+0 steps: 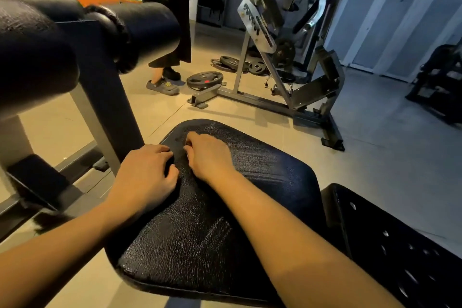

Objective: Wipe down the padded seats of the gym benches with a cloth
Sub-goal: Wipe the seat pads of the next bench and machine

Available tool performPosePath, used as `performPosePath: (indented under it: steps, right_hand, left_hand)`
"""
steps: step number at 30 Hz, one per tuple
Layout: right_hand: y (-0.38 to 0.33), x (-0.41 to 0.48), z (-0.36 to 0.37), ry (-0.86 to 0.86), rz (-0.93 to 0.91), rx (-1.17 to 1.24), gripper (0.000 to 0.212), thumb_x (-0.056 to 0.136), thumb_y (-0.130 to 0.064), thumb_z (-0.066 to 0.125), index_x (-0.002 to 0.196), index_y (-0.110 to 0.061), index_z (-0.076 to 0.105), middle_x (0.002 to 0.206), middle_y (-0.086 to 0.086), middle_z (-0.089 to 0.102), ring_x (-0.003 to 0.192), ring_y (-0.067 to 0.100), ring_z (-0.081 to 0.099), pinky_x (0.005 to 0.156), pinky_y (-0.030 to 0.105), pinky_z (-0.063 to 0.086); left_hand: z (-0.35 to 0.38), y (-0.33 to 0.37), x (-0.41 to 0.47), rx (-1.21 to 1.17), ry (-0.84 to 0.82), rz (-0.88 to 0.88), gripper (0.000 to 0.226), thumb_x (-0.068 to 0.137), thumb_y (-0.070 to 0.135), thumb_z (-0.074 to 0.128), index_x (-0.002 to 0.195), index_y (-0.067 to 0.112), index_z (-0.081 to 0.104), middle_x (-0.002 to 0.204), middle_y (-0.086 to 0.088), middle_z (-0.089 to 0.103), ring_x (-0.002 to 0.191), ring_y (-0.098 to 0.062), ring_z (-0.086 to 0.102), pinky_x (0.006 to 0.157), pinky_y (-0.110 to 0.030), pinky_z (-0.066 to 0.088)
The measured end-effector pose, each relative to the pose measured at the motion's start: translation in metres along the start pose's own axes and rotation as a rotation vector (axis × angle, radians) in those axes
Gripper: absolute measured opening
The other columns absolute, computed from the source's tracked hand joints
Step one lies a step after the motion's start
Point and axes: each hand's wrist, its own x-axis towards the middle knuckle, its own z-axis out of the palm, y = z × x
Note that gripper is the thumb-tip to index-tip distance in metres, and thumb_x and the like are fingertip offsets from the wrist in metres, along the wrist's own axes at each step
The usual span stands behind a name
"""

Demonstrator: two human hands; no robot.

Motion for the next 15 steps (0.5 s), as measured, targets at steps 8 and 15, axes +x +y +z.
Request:
performPosePath:
  steps: [8, 15]
  right_hand:
    - [0.173, -0.036, -0.030, 0.098, 0.512, -0.157, 0.021, 0.104, -0.029, 0.046, 0.112, -0.015, 0.061, 0.106, 0.012, 0.069, 0.091, 0.032, 0.062, 0.070, 0.036, 0.045]
    - [0.028, -0.005, 0.004, 0.043, 0.138, 0.058, 0.025, 0.104, -0.034, 0.045, 0.121, -0.022, 0.059, 0.112, 0.009, 0.069, 0.101, 0.034, 0.064, 0.082, 0.043, 0.054]
  left_hand:
    - [0.005, 0.002, 0.004, 0.067, 0.022, 0.035, 0.041, 0.087, 0.040, 0.038, 0.081, 0.015, 0.070, 0.086, 0.000, 0.065, 0.082, -0.023, 0.062, 0.074, -0.038, 0.052]
    - [0.008, 0.000, 0.005, 0.096, 0.008, 0.052, 0.046, 0.087, 0.041, 0.035, 0.085, 0.014, 0.072, 0.089, -0.001, 0.067, 0.082, -0.023, 0.062, 0.076, -0.042, 0.053]
